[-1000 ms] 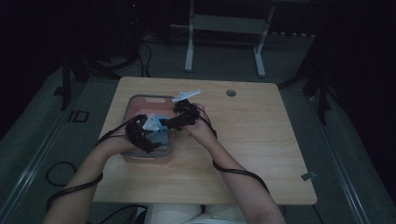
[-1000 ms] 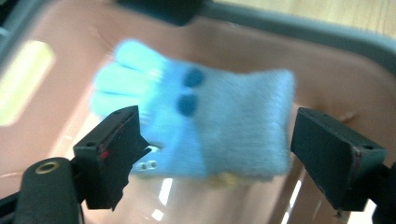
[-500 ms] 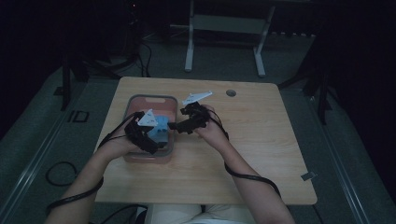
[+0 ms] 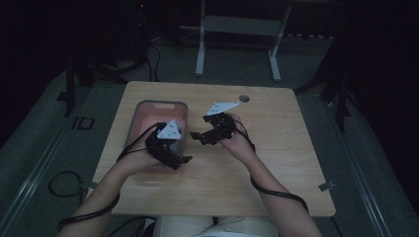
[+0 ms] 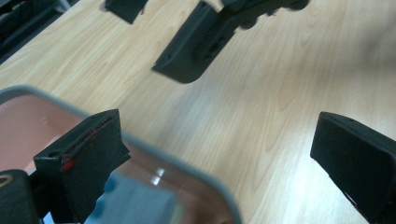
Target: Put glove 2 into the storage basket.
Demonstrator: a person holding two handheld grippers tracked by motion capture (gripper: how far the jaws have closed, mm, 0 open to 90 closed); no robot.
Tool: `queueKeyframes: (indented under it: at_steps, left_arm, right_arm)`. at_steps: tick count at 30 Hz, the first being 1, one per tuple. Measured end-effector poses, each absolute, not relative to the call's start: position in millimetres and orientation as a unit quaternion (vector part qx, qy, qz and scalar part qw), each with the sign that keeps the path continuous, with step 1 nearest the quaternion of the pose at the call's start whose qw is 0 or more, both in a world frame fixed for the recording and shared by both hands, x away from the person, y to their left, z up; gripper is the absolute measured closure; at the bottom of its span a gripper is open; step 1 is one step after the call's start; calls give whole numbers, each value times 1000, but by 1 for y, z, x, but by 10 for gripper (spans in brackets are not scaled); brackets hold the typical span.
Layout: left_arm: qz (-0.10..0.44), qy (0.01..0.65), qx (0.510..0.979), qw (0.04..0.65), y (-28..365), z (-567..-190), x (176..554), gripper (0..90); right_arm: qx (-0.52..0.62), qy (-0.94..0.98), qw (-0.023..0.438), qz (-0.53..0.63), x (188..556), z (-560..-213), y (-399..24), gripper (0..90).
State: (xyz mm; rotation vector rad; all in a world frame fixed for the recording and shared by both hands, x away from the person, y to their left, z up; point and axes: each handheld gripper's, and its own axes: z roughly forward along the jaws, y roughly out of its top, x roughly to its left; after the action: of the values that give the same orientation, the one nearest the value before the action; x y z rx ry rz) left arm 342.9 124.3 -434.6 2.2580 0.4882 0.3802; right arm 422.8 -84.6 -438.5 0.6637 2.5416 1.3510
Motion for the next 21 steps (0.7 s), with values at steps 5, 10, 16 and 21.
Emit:
queueKeyframes:
  at_steps: [5,10,16,21]
  left_arm:
    - [137,180,886,405,110,-436,338,26]
    - [127,169,883,420,96,-437,331,26]
    - [122,160,884,423,77,-444,323,26]
    - [115,154,885,424,68,-453,319,26]
  right_arm:
    - [223,859,99,450,419,-440,-93,142]
    - [224,858,103,452,414,-442,-109,143]
    - [228,858,110,447,409,-448,-125,142]
    - [229,860,112,442,404,-455,-139,142]
